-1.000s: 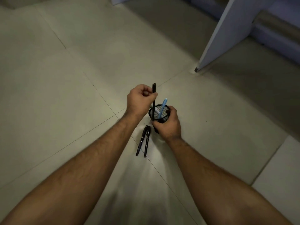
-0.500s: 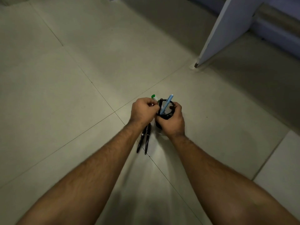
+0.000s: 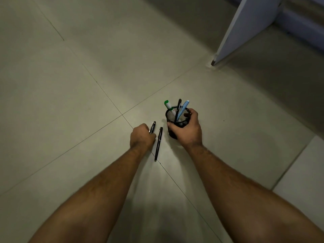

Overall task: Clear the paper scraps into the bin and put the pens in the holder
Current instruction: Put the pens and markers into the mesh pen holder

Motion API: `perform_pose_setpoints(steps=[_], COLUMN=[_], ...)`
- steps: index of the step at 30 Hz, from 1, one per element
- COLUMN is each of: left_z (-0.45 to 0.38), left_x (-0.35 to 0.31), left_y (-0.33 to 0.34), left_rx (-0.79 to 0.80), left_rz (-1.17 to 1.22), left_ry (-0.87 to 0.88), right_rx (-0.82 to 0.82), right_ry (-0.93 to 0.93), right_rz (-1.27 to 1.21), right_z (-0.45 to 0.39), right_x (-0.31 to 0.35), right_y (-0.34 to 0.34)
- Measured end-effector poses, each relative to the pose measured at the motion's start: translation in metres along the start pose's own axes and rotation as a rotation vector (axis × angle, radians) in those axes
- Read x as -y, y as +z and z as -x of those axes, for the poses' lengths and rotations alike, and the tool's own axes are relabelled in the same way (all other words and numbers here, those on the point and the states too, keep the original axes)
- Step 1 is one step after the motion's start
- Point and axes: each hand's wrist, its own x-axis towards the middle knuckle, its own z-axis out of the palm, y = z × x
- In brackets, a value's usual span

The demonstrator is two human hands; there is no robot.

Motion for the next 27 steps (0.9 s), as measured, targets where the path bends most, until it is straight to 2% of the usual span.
perform_pose_setpoints(steps=[5,8,11,16,20,22,25,27], left_z=[-0.014,-0.012,-0.002,0.004,0.012,0.016,0.019,0.014], left_x=[-0.038,-0.063,-0.084,-0.096,-0.088,-0.087,-0.083,-0.068], left_y=[-0.043,-0.068,-0.082,-0.07,-0.051,-0.05,-0.054,-0.044], left_rx=[-0.117,-0.124,-0.129,-0.084,-0.035,-0.031,-0.13,-0.169], left_rz=[0.467,0.73,0.844,0.853,0.527,0.448,0.526,0.518], left_ry=[0.023,0.128,0.253,0.26,0.246,0.262,0.274,0.197], right_rx=[-0.02,-0.054,-0.035,0.003,0.009,0.004,-0.011,-0.032], right_ry=[0.029,0.069,0.048,-0.006,0.0,0.006,0.024,0.032], right_rz=[0.007,-0.034,-0.05,-0.079,-0.107,-0.123,-0.131,-0.116], right_z=[-0.005,-0.007,-0.008,-0.011,-0.012,-0.012,-0.01,-0.009], right_x=[0.006,0.013,0.018,0.024,0.028,0.028,0.026,0.021], right_y=[0.005,0.012,0.018,0.017,0.01,0.006,0.0,-0.003])
